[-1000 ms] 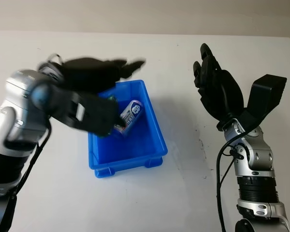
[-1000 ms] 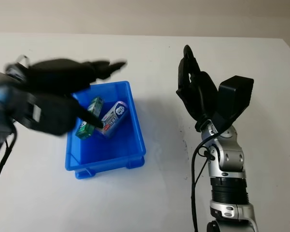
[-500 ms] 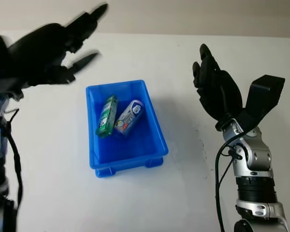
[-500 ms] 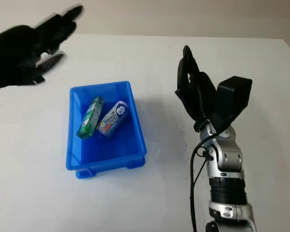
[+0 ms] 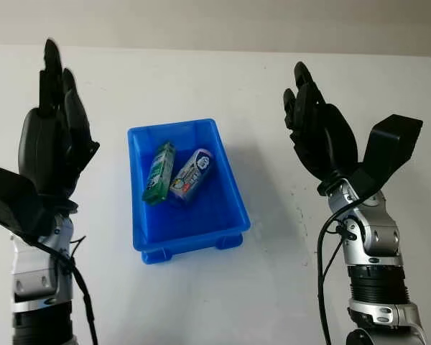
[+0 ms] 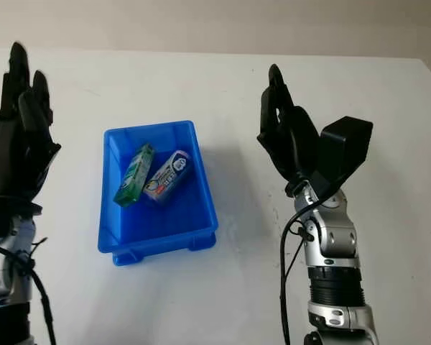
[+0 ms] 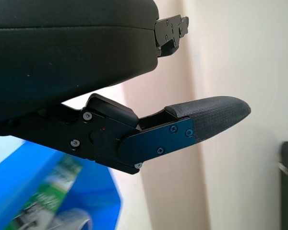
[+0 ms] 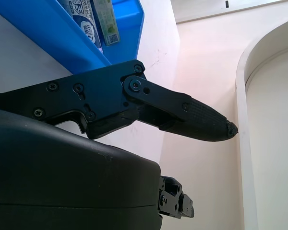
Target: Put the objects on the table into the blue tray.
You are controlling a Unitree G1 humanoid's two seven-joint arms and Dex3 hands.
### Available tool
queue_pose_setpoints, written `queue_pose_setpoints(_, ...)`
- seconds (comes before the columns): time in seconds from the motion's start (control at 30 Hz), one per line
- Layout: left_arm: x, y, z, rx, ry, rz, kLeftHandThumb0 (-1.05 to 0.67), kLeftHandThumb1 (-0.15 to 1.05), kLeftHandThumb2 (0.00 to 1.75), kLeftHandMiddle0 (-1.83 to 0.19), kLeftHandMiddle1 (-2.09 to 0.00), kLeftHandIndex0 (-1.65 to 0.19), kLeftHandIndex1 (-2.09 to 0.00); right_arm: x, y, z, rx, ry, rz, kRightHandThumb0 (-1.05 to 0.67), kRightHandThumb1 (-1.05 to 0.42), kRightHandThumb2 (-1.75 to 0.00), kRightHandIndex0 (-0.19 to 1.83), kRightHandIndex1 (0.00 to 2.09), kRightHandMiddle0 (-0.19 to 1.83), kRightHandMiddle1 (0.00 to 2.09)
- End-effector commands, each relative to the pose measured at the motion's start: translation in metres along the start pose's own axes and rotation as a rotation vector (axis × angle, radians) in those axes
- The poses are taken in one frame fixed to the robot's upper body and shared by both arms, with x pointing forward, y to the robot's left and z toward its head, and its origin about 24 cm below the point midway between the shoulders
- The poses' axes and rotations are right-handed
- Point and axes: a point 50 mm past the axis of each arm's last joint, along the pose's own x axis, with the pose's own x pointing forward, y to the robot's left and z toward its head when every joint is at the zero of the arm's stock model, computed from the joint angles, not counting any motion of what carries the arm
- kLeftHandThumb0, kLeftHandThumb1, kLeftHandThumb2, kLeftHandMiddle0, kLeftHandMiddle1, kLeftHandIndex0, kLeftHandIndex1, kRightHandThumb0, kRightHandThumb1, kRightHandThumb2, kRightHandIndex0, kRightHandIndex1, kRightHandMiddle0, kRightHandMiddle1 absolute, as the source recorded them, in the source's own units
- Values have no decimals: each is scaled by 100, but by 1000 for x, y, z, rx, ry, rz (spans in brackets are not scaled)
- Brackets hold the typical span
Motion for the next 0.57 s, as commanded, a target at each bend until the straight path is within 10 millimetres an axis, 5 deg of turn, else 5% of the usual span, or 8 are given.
queue_pose_setpoints(0.0, -2, -2, -6, 5, 13, -1, -86, 105, 80, 19, 0, 19, 0, -1, -2, 0, -1, -14, -8, -76, -105, -80, -19, 0, -19, 0)
queue_pose_setpoints(0.53, 1, 1, -17, 43, 102, -122, -90, 105, 80, 19, 0, 19, 0, -1, -1, -3, 3, -5, -5, -75, -105, -81, -19, 0, -19, 0)
